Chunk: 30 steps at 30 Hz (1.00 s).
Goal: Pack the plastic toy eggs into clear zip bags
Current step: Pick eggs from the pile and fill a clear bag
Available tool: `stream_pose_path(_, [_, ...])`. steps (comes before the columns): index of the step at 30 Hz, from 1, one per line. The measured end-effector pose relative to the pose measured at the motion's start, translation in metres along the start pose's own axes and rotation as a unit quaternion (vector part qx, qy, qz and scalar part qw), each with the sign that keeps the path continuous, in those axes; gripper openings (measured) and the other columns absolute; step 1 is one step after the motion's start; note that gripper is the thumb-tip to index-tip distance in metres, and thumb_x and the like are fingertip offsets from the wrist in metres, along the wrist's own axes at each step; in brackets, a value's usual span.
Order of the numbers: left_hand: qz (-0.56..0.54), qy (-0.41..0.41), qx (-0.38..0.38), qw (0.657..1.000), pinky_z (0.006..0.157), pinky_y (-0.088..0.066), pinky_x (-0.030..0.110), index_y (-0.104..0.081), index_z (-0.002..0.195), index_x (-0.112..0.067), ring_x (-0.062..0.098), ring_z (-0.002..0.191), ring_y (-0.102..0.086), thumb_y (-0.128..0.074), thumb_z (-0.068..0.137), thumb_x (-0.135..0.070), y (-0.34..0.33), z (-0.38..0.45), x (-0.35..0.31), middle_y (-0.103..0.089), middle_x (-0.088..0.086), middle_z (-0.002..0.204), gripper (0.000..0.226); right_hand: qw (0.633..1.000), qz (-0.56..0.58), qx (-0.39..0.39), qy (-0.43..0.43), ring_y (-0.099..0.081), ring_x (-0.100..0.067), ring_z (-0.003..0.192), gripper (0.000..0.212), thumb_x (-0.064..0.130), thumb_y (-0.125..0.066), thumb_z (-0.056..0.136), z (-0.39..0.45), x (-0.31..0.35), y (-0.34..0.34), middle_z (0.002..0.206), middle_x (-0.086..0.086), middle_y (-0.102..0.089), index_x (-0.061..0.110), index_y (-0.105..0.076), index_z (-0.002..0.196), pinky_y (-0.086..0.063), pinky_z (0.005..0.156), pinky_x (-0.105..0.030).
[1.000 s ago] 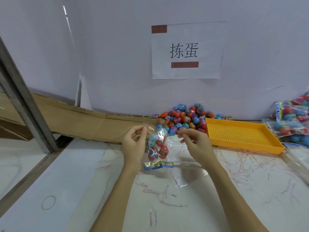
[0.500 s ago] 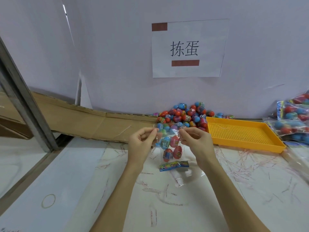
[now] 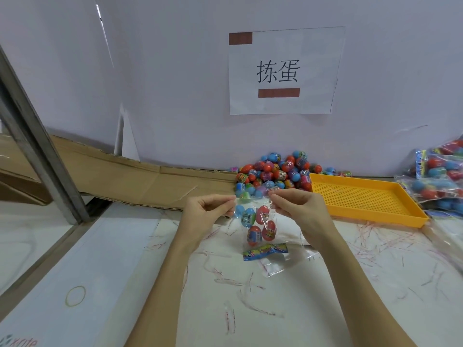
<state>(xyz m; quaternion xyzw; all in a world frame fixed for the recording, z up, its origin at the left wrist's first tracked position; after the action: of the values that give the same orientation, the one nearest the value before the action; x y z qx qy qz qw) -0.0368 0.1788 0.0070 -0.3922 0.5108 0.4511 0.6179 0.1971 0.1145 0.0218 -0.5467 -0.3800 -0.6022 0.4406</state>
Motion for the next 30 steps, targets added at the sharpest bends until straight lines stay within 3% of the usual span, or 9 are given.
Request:
stream_pose_path(2, [-0.011,-0.001,0.016,1.000,0.073,-0.062,0.025,-0.085,0.094,-0.029,0.023,0.087,-0.078,-0.082,0.077,-0.023,-0.001,-0.001,-0.001,-0.081,0.008,0.094,0.018,1.000,0.003,0.002,-0.012,-0.076,-0.021,0.086,0.010,0.010,-0.078,0.087,0.000,-0.003,0.000,0.090,-0.005,-0.079,0.014,-0.081,0.096,-0.061,0.078,-0.027])
stream_pose_path(6, [0.005,0.002,0.037,0.999,0.079,-0.063,0.028,-0.084,0.099,-0.024,0.025,0.091,-0.078,-0.083,0.084,-0.011,0.000,0.000,0.001,-0.081,0.009,0.097,0.020,0.999,0.008,0.018,-0.025,-0.076,-0.021,0.086,0.012,0.008,-0.077,0.087,0.000,-0.007,-0.001,0.092,-0.006,-0.079,0.010,-0.081,0.099,-0.059,0.073,-0.021])
stream_pose_path(16, [0.020,-0.046,0.029,0.998,0.073,-0.060,0.022,-0.084,0.094,-0.014,0.023,0.085,-0.078,-0.078,0.086,0.001,0.002,0.000,-0.009,-0.080,0.012,0.090,0.018,0.996,0.031,0.081,-0.037,-0.075,-0.021,0.097,0.013,0.011,-0.077,0.087,0.001,-0.007,-0.002,0.102,-0.007,-0.079,0.019,-0.083,0.095,-0.059,0.082,-0.024])
stream_pose_path(23, [0.100,-0.113,0.049,0.987,0.077,-0.060,0.022,-0.084,0.094,-0.013,0.018,0.090,-0.075,-0.077,0.086,0.006,-0.004,-0.004,-0.022,-0.079,0.000,0.098,0.022,0.995,-0.013,0.097,-0.020,-0.075,-0.020,0.095,0.015,0.007,-0.074,0.090,0.002,-0.007,0.000,0.097,-0.006,-0.078,0.021,-0.081,0.091,-0.058,0.079,-0.021])
stream_pose_path(30, [0.109,-0.114,0.061,0.986,0.084,-0.061,0.027,-0.082,0.101,-0.012,0.021,0.096,-0.074,-0.071,0.091,0.005,-0.005,-0.006,-0.024,-0.078,-0.002,0.103,0.022,0.992,-0.032,0.120,0.004,-0.073,-0.016,0.091,0.020,0.001,-0.068,0.091,0.002,-0.004,-0.003,0.094,-0.008,-0.077,0.017,-0.080,0.087,-0.056,0.080,-0.020])
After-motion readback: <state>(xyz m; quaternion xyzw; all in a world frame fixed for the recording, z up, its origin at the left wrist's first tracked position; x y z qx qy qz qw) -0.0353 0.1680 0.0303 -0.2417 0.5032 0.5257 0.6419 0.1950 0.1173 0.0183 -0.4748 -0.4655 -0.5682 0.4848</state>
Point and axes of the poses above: each hand's wrist, its own z-axis towards the middle knuckle, its own y-axis out of the back of the hand, x = y × z, the point moved 9 cm from there along z, towards the middle knuckle
